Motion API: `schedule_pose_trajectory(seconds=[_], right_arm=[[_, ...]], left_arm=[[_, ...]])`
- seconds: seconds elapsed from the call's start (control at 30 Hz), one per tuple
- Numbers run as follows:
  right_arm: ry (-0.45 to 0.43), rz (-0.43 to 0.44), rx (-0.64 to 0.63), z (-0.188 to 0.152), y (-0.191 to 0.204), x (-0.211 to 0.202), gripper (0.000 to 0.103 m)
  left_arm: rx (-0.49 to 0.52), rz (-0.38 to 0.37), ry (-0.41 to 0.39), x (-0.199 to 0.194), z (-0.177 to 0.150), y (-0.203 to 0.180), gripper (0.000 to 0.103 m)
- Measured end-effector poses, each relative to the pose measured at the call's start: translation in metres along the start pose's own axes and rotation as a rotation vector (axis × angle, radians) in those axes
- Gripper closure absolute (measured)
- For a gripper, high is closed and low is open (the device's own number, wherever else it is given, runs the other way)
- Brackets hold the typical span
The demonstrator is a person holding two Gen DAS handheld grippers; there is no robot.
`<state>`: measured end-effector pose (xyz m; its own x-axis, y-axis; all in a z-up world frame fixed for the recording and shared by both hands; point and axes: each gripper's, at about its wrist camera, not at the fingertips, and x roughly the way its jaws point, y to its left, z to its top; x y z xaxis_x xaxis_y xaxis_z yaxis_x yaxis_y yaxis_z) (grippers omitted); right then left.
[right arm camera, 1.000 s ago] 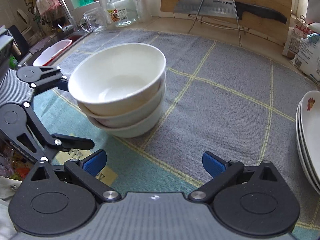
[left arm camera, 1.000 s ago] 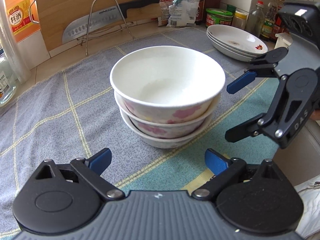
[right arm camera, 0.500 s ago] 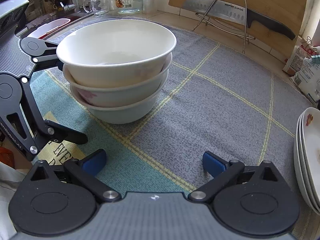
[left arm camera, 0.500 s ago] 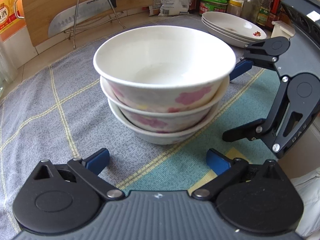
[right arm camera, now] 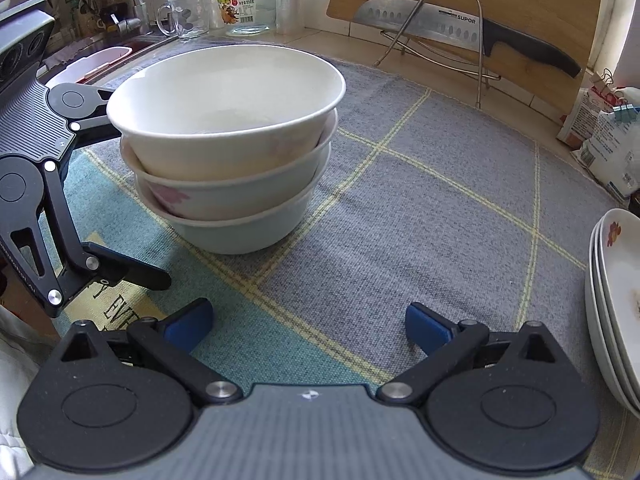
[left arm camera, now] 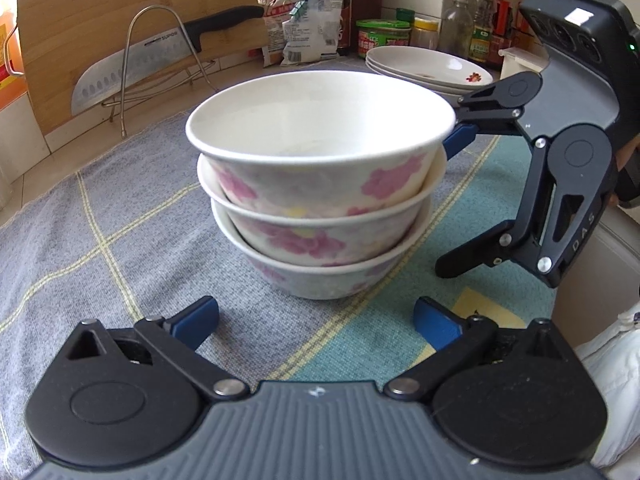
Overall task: Organize plates and bowls
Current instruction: 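Close the left and right grippers on opposite sides of the three-bowl stack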
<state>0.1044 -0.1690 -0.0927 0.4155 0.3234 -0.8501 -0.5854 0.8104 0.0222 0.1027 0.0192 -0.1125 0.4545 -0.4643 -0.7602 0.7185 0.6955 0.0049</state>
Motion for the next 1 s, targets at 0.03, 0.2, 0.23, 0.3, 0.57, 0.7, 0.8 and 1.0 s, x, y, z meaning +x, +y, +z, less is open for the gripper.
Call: schedule_pose_trajectory(seconds=[0.03,0.2,0.23,0.3,0.57,0.7,0.8,1.0], right_arm=[[0.003,0.0,-0.001,0.001,0.0,0.001,0.0],[0.007,0.015,-0.039,0.008,0.005,-0.001,0.0],[0.003,0.02,-0.052,0.01,0.007,-0.002,0.0],[-0.007,0.035,-0.075,0.015,0.012,-0.003,0.0],[-0.033,0.068,-0.177,0.037,0.027,-0.008,0.001],[-0.031,0.087,-0.222,0.042,0.025,-0.008,0.004],[-0.03,0.117,-0.243,0.045,0.021,-0.009,0.007],[-0.021,0.175,-0.276,0.053,0.015,-0.003,0.015]], left_arm=[[0.01,-0.01,0.002,0.0,0.001,0.002,0.0],[0.045,-0.044,-0.011,-0.003,0.002,0.014,0.001],[0.059,-0.055,-0.025,-0.005,0.003,0.016,0.001],[0.08,-0.082,-0.035,-0.007,0.004,0.022,0.001],[0.204,-0.201,-0.064,-0.01,0.009,0.042,0.003],[0.253,-0.248,-0.07,-0.011,0.015,0.05,0.011],[0.269,-0.298,-0.067,-0.009,0.021,0.054,0.015],[0.282,-0.345,-0.053,-0.007,0.025,0.057,0.017]])
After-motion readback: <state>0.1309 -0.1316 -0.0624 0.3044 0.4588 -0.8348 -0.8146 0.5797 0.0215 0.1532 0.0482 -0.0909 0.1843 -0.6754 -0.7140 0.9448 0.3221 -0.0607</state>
